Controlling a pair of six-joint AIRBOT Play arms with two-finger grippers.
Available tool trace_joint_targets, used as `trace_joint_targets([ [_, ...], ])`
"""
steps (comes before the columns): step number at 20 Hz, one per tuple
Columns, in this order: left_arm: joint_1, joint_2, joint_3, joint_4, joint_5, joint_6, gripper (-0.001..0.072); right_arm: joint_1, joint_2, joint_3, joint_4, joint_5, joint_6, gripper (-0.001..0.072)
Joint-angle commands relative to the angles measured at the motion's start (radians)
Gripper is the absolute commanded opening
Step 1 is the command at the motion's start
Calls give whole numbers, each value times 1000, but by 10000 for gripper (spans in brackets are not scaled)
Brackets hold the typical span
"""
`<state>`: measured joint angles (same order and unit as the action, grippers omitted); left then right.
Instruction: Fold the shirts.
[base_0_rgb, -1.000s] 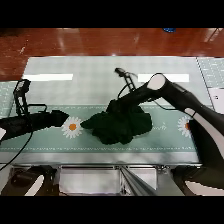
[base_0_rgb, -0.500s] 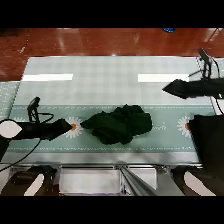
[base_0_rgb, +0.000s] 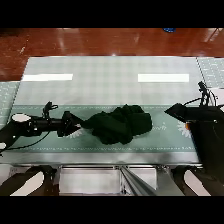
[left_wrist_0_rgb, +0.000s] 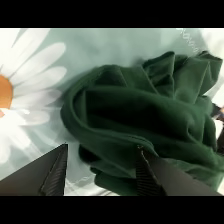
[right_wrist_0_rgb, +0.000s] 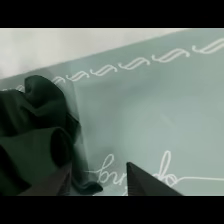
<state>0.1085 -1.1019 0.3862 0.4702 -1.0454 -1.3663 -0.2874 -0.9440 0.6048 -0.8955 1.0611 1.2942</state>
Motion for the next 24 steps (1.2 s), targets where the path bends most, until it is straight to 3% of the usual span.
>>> trace_joint_targets([
  [1,-26,-84,-1,-79,34,49,509,-4,5,-27,6,-12,-10,406],
  [7,-175,-119,24,-176,216,74,506,-3,5,-37,7,-15,-13,406],
  [8,-197,-127,39,-175,204,91,388,-4,5,-55,7,-18,-12,406],
  [9,-204,-135,58,-172,181,146,28,-4,5,-80,7,-21,-11,406],
  [15,-201,-143,170,-172,103,170,16,-3,5,-188,66,17,-25,406],
  [19,-205,-143,171,-159,94,170,16,3,-25,-187,222,20,-136,406],
  [24,-222,-143,171,-84,64,169,16,188,-115,-172,267,-84,-144,406],
])
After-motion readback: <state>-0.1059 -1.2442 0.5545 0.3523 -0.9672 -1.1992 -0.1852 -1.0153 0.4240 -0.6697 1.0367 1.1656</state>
